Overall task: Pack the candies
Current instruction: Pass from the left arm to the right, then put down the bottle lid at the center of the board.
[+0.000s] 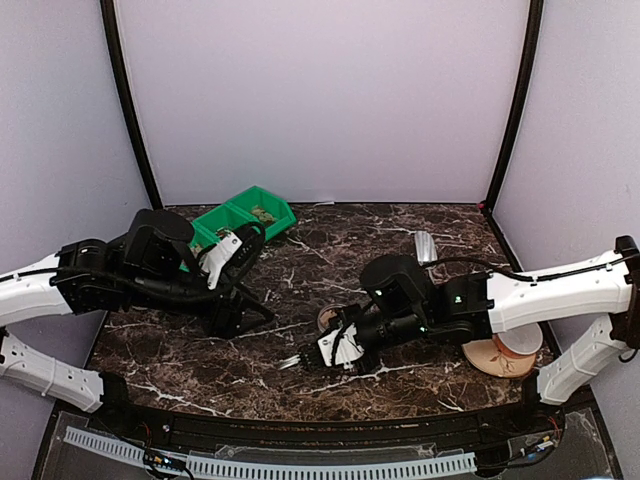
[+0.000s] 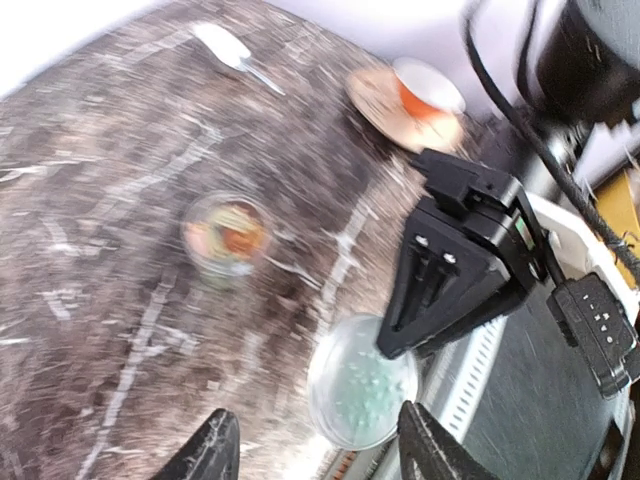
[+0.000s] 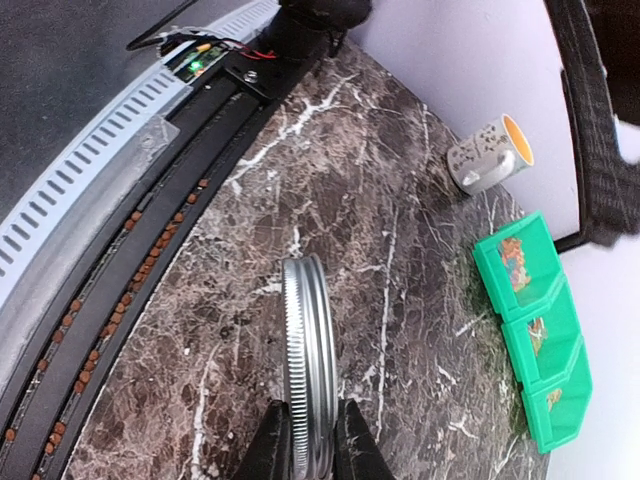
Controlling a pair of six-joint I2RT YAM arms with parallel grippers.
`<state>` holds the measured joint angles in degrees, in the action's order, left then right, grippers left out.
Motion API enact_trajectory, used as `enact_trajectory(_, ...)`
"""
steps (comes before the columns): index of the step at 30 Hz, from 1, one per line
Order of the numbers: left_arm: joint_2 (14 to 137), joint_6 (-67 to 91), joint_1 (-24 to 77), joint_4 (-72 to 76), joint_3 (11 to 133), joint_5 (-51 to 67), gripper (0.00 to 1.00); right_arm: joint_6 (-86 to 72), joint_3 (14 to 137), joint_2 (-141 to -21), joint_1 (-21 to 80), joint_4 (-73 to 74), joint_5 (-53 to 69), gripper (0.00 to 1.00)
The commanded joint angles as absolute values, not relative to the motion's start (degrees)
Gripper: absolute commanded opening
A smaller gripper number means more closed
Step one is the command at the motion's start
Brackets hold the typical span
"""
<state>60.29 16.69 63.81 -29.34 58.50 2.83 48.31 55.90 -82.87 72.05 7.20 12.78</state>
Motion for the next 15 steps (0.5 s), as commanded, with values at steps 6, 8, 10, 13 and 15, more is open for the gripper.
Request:
enact_trajectory(6,56.2,20.1,60.0,-31.9,57.0,-4.4,0.55,29.7,52.2,-77.7,61.5,-7.8,11.8,0.1)
enact_trajectory(8,56.6,20.3,60.0,-31.7,56.7,-4.3,0.55,25.8,51.6,-77.3,58.8,-9.9,11.9,0.1)
enact_trajectory(10,57.0,20.5,60.0,-31.4,56.4,-4.2,0.55,21.4,51.0,-77.0,55.7,-12.2,11.9,0.1)
enact_trajectory(13,57.3,20.6,60.0,-30.8,55.9,-4.0,0.55,14.4,49.4,-76.4,50.8,-15.8,11.3,0.1)
enact_trajectory(15,57.5,20.5,60.0,-30.4,55.7,-3.9,0.55,10.2,48.3,-76.0,47.8,-17.8,10.9,0.09)
